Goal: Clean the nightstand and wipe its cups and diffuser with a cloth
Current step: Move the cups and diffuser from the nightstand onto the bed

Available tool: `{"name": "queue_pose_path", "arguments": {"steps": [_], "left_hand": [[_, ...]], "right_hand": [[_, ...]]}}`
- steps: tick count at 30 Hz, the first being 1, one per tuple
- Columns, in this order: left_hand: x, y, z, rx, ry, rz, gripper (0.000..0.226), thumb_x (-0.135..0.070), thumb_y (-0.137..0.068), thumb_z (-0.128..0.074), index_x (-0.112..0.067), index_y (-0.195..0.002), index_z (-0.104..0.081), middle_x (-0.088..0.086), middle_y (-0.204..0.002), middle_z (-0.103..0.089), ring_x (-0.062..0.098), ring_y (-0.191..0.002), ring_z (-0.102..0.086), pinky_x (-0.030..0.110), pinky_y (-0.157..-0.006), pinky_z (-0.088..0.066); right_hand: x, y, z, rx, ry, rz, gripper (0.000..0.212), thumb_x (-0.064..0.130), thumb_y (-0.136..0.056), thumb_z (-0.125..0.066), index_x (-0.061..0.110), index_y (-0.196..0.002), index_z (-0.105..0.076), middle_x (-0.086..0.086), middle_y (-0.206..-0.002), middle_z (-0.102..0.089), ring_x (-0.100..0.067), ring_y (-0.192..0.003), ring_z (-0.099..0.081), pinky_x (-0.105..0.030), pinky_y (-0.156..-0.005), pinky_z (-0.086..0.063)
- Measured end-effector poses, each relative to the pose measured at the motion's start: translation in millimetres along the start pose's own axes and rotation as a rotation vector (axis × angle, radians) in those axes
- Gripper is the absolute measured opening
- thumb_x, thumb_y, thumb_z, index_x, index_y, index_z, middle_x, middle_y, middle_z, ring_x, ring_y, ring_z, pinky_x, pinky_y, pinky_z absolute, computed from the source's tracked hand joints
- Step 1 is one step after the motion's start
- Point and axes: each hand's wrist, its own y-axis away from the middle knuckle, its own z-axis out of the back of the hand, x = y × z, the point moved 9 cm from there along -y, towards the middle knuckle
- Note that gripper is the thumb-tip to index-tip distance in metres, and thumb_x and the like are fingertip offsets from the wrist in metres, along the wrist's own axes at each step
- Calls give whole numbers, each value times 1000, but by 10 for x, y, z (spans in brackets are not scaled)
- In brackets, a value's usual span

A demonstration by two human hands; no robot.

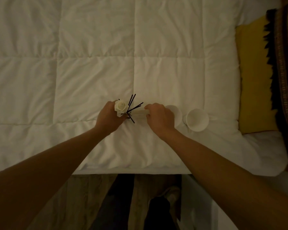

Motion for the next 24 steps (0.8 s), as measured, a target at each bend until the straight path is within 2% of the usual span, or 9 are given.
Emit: {"name": "queue_pose_path", "arguments": {"steps": [5, 7, 11, 14, 19, 24], "left_hand": [[-56, 27, 2, 31, -93, -50, 37, -24, -81, -73, -16, -117, -65, 9, -105, -64, 27, -101, -59, 33, -74, -45], [-101, 61, 33, 57, -88, -73, 42, -25, -78, -77, -16, -118, -64, 7, -108, -65, 28, -105, -59, 40, -78, -50], [-147, 243, 162, 104, -134, -56, 78, -35, -71, -84, -17, -139, -51, 8, -139, -52, 32, -125, -48, 52, -99, -46], [-100, 384, 247, 150, -217, -29, 97, -44, -70, -85, -18, -149, -37, 6, -153, -38, 32, -134, -39, 55, -106, -41], [-154, 708, 478, 97, -196, 5, 121, -54, -64, -86, -11, -155, -18, 10, -161, -22, 33, -144, -26, 53, -113, -35], [-596, 937, 769, 15, -193, -68, 137, -65, -58, -83, -13, -157, -3, 10, -165, -4, 32, -151, -6, 56, -117, -22]], "right_hand": [[37, 71, 57, -11, -57, 11, 47, 9, -96, -52, 23, -140, -55, -5, -131, -62, -27, -108, -64, -37, -80, -53], [42, 127, 105, -10, -79, 9, 46, 11, -96, -54, 22, -140, -55, -5, -134, -60, -27, -109, -63, -37, -81, -53], [1, 317, 349, -62, -111, -23, 42, 18, -95, -58, 22, -137, -56, -4, -135, -56, -27, -107, -62, -32, -75, -45], [-59, 468, 540, -96, -111, -52, 41, 22, -93, -60, 23, -134, -57, -3, -134, -55, -26, -106, -62, -31, -74, -43], [-188, 858, 854, -121, -86, -60, 43, 30, -92, -63, 21, -134, -58, -3, -141, -49, -24, -123, -50, -38, -87, -49], [-449, 1237, 1142, -141, -71, -90, 51, 39, -94, -60, 20, -141, -52, -5, -156, -37, -27, -138, -37, -44, -107, -37]]}}
